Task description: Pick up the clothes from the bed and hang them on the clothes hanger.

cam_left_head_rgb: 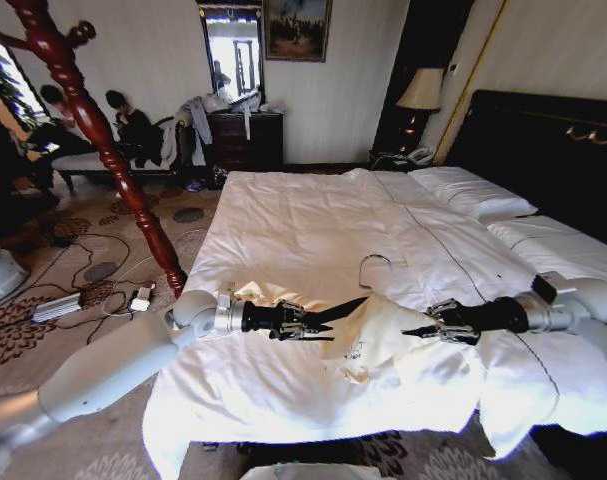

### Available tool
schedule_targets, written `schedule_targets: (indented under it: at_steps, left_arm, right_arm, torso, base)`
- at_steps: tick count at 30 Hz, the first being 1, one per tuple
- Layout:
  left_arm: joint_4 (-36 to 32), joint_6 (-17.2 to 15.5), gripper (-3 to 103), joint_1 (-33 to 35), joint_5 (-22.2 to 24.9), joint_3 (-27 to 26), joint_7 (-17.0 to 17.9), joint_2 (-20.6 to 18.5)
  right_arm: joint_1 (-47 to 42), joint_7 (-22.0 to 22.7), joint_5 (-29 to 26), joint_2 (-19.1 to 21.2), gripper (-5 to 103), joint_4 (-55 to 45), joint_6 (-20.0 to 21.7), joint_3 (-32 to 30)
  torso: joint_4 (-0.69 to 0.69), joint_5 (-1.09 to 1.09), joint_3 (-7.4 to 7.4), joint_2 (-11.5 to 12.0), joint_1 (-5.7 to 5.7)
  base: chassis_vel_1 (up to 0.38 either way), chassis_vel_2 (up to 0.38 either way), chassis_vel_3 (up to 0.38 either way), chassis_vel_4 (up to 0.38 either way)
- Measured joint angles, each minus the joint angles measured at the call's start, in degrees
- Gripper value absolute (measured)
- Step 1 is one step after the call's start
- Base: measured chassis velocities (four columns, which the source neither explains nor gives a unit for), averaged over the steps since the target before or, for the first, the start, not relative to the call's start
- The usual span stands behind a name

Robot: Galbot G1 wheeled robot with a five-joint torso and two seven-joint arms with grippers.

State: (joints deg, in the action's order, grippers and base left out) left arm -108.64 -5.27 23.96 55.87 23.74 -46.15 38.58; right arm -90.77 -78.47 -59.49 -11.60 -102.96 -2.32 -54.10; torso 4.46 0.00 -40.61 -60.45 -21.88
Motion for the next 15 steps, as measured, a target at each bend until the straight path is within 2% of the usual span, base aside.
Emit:
schedule_targets:
  at_steps: [15]
  left_arm:
    - [0.1, 1.7, 18, -0.5, -0.5, 0.1, 0.0, -0.7]
  right_arm:
    - [0.1, 0.7, 0.9, -1.4, 19, -1.0, -0.1, -0.9]
  torso:
    - [0.0, 0.0, 0.0, 0.0, 0.0]
  base:
    - [0.0, 0.0, 0.0, 0.0]
